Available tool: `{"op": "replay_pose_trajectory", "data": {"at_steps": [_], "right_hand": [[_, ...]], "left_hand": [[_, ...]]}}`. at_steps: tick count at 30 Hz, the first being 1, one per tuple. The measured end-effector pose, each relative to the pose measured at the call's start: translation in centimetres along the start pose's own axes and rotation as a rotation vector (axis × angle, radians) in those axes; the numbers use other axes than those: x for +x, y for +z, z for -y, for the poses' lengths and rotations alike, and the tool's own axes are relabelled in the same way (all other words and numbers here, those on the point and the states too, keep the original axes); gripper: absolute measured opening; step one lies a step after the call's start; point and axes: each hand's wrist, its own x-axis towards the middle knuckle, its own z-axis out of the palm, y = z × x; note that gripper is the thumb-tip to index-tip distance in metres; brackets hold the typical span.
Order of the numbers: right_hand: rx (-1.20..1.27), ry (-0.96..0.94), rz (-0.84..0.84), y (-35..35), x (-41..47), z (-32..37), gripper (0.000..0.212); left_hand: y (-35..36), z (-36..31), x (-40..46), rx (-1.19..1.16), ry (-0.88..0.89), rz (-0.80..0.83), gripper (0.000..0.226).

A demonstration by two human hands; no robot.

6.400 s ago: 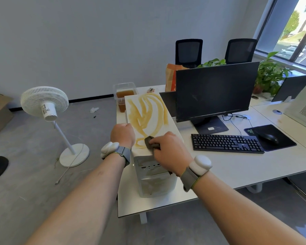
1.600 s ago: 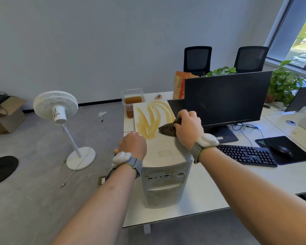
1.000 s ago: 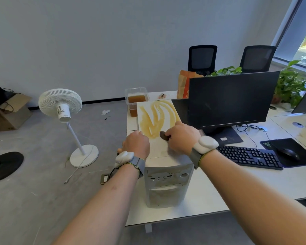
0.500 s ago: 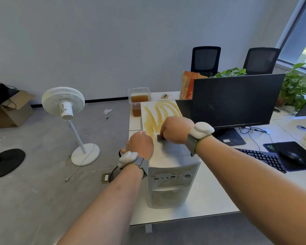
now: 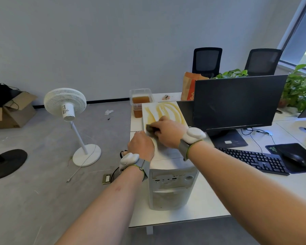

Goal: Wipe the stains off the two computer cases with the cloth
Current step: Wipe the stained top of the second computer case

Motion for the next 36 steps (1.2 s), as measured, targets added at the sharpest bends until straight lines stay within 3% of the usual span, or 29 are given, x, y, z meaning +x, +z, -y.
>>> {"op": "replay_pose_trajectory", "data": {"at_steps": [2,5,10,13,18,22,26,29,32,36], "right_hand": [[-0.021,-0.114,0.0,2.1,-0.4,0.6,0.047],[-0.049,-0.142,0.021,1.7,-0.5,0.2,0.044],[-0.151,0.03,0.178,-2.2,-1.1,-1.8,0.021],[-0.21,0.092,0.098,-3.3,-0.8,-1.9,0.026],[0.082,-0.164,-0.043,2.5,-3.1,-0.3,0.034],[-0.003,-0.05,0.003,1.0,-3.0,-3.2,0.039],[-0.114,0.166,0.041,-1.3,-4.2,-7.4,0.034],[-0.067,0.277,-0.03,-2.2,-4.7,-7.9,0.028],[-0.032,0.19,-0.16,0.1,-5.9,-6.2,0.031],[0.033,0.183,-0.138,1.7,-8.0,-5.5,0.033]], "left_hand": [[0.2,0.2,0.3,-0.006,0.005,-0.021,0.044],[0.4,0.2,0.3,-0.024,-0.008,-0.038,0.043],[0.8,0.6,0.5,-0.023,-0.029,-0.034,0.04],[0.8,0.6,0.7,0.012,-0.023,-0.036,0.036],[0.6,0.4,0.7,0.06,-0.039,-0.019,0.034],[0.7,0.2,0.6,0.144,-0.036,0.017,0.036],[1.0,0.4,0.9,0.179,-0.047,0.044,0.058],[1.1,0.1,1.0,0.192,-0.048,0.044,0.063],[1.1,0.0,1.3,0.193,-0.06,0.053,0.058],[1.1,0.2,1.3,0.201,-0.059,0.058,0.058]]}}
